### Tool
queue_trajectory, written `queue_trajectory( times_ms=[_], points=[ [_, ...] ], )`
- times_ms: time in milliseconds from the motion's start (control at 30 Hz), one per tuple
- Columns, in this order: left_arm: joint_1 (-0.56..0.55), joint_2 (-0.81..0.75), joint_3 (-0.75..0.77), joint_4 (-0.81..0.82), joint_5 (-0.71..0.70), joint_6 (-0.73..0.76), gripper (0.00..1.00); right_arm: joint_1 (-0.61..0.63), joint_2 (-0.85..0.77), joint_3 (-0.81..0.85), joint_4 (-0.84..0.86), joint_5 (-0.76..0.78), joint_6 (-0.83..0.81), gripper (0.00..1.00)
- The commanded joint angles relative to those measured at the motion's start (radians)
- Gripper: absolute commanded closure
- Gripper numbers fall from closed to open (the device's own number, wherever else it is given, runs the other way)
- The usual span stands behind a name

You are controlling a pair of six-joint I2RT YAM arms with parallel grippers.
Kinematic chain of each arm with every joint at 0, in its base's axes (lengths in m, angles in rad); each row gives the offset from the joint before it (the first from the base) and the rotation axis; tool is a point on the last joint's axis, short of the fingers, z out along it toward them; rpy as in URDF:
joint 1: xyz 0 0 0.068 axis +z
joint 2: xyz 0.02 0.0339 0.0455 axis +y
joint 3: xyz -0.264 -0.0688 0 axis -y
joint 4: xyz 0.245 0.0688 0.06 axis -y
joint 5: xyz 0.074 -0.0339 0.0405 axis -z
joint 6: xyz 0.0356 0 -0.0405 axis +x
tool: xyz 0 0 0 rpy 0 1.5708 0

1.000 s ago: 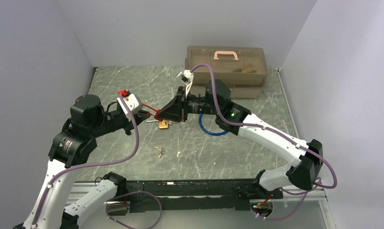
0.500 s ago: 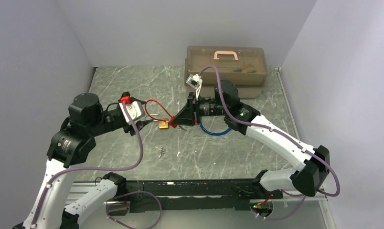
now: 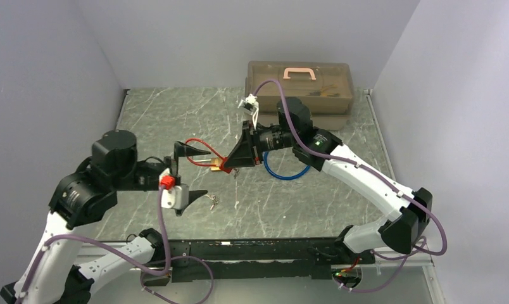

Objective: Unlock with the key

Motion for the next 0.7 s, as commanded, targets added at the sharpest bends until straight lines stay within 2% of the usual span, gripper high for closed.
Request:
queue_trajectory(
  times_ms=[0, 233, 500, 567, 667],
  points=[
    [-0.067, 0.028, -0.038, -0.019, -0.139, 0.233, 0.01, 0.029, 0.017, 0.105, -0.017, -0.041, -0.008, 1.0],
    [-0.152, 0.062, -0.03, 0.039, -0.324, 0.332, 0.01, 0.053, 0.038, 0.13, -0.037, -0.033, -0.013, 1.0],
    [-0.176, 0.084, -0.051, 0.023, -0.399, 0.362, 0.01, 0.06, 0.029, 0.122, -0.045, -0.037, -0.019, 1.0],
    [-0.176, 0.092, -0.054, 0.018, -0.398, 0.362, 0.09, 0.063, 0.028, 0.12, -0.044, -0.044, -0.019, 1.0],
    [-0.177, 0.104, -0.055, 0.017, -0.414, 0.366, 0.28, 0.067, 0.027, 0.123, -0.05, -0.049, -0.025, 1.0]
  ],
)
